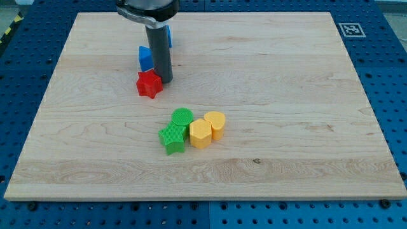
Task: Push the blue triangle closer to the red star
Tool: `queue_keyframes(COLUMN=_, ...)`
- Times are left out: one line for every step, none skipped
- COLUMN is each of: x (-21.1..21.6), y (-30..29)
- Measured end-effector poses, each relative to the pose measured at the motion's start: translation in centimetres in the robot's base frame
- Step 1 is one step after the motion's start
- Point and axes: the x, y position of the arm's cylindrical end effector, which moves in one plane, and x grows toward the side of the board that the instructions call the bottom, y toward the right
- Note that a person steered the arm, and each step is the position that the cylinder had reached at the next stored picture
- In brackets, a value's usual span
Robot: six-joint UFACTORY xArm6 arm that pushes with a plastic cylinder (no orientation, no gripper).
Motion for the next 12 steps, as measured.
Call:
queue_keyframes(x=-0.9, y=0.5)
queue_keyframes(x=-1.9, y=1.7)
queue_keyframes(x=-5.1, y=2.4)
queue_keyframes(x=-7.8, y=3.6)
queue_keyframes(x=-10.0, y=5.4)
queue_keyframes(x=-13.5, y=5.6)
queue_keyframes(x=-17.3, y=2.6)
queue_keyframes(x=-16.2, y=-3.0)
queue_keyframes(x=-11.6, y=-7.3)
queue_keyframes(x=-9.6, y=-6.6)
queue_keyframes(x=-8.1, y=-4.9)
queue_keyframes(x=-6.6, y=-4.9)
